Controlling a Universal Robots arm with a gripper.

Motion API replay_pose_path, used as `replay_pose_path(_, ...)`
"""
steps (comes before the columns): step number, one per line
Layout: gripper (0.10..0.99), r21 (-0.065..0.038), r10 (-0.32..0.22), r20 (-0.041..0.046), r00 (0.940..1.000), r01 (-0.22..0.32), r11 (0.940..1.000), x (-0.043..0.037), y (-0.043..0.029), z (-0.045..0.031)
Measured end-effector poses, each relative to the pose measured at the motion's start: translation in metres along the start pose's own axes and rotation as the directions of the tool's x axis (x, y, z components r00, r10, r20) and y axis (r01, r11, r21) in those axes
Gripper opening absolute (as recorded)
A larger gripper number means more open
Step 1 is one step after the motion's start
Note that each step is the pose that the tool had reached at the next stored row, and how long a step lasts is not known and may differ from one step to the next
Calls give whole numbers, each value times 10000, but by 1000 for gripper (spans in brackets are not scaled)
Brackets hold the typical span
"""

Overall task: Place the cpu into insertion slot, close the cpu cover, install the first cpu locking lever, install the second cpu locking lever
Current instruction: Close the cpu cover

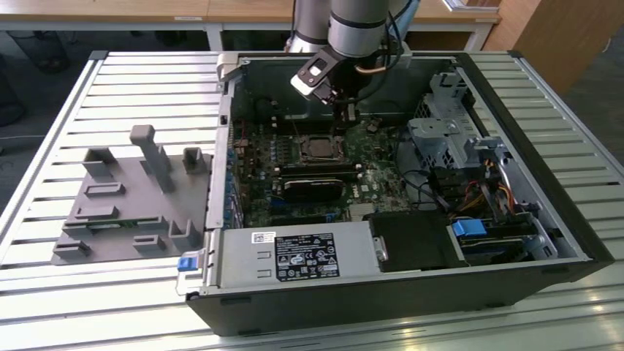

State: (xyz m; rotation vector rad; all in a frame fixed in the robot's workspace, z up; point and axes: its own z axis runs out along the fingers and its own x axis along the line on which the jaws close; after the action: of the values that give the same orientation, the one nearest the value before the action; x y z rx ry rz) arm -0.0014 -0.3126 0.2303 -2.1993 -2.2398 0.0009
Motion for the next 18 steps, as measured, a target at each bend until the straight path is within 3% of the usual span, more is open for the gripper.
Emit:
replay_pose_path(10, 106, -2, 1, -4, 10000, -1, 10000, 4, -181, 6)
replay_pose_path(18, 106, -1, 1, -3, 10000, -1, 10000, 5, -237, 6)
